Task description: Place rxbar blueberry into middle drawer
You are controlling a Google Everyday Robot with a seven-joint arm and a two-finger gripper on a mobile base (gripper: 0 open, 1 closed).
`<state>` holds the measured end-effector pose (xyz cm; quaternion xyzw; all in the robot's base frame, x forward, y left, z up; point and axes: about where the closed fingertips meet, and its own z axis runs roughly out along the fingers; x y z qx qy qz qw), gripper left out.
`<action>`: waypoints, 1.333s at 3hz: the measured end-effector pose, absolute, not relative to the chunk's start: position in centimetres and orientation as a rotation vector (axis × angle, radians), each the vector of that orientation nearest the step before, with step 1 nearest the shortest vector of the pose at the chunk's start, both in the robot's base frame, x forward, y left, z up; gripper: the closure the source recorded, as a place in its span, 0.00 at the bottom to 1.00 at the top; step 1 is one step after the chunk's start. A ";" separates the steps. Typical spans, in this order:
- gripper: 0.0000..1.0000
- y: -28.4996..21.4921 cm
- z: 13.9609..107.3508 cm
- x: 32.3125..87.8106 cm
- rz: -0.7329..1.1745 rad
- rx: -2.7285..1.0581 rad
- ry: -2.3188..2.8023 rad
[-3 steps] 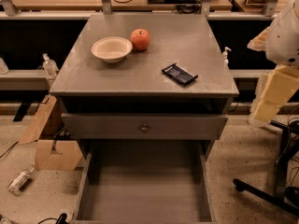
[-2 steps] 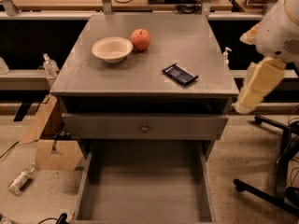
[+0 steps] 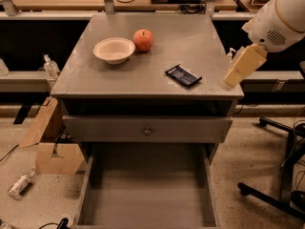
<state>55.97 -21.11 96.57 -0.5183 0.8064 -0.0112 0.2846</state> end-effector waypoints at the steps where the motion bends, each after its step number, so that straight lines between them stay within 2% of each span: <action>1: 0.00 -21.8 95.9 59.1 0.005 -1.261 2.207; 3: 0.00 -20.2 93.8 59.9 0.070 -1.283 2.211; 4: 0.00 -17.3 90.9 63.3 0.160 -1.267 2.193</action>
Offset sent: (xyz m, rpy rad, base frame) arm 0.0246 -0.0052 -0.0051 0.0458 0.0041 -0.0683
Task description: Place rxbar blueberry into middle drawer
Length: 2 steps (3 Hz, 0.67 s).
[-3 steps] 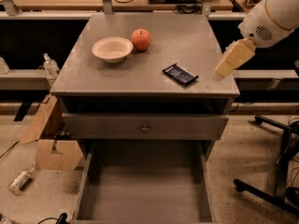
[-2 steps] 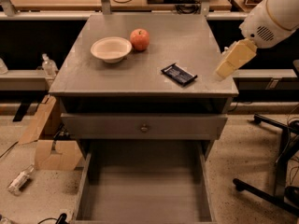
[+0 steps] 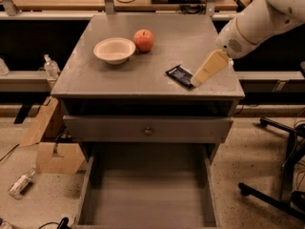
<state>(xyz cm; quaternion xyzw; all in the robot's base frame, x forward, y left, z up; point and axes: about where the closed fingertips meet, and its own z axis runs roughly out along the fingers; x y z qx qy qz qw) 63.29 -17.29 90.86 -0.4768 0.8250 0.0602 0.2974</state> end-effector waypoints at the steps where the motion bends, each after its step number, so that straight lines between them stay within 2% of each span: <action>1: 0.00 -14.9 89.1 66.8 0.183 -1.221 2.192; 2: 0.00 -13.0 88.3 69.3 0.155 -1.186 2.216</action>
Offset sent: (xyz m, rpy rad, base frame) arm 0.0903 0.0637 -0.0323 0.0046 -0.0143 -0.1139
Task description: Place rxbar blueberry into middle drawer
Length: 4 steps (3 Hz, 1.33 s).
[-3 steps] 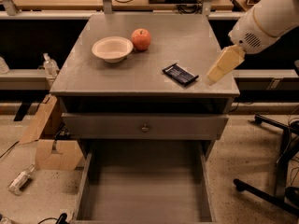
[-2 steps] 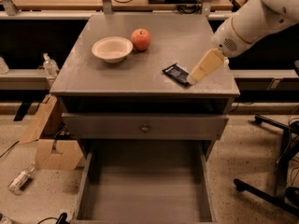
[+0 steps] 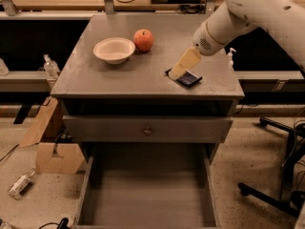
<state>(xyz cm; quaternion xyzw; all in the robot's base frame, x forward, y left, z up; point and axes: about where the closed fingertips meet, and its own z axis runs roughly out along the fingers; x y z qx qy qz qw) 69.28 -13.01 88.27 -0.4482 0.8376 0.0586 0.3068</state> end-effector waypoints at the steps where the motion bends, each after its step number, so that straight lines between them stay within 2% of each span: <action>1: 0.00 -12.9 86.9 70.4 0.073 -1.110 2.286; 2: 0.00 -13.9 84.0 69.9 0.036 -0.992 2.396; 3: 0.18 -15.2 82.4 68.2 0.031 -0.897 2.495; 4: 0.39 -15.5 81.6 67.5 0.048 -0.859 2.547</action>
Offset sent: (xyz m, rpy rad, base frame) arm -0.0034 -0.0243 -0.0758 -0.0861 0.1274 -0.3605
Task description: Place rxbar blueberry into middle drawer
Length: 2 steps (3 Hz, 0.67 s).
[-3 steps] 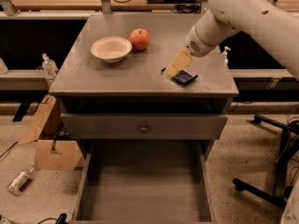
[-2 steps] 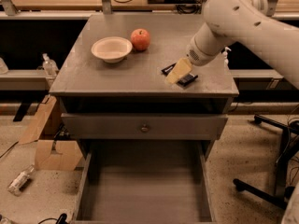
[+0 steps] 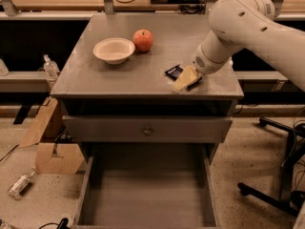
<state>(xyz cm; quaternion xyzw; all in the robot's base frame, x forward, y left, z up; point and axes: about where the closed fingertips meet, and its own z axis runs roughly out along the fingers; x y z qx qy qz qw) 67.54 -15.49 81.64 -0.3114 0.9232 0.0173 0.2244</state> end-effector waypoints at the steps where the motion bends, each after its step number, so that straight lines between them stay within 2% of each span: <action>1: 0.64 -15.5 82.2 67.5 0.048 -0.859 2.547; 2: 0.87 -15.5 82.9 67.5 0.048 -0.859 2.547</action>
Offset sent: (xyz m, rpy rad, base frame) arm 0.0000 0.0000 0.0055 0.0000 0.0000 0.0000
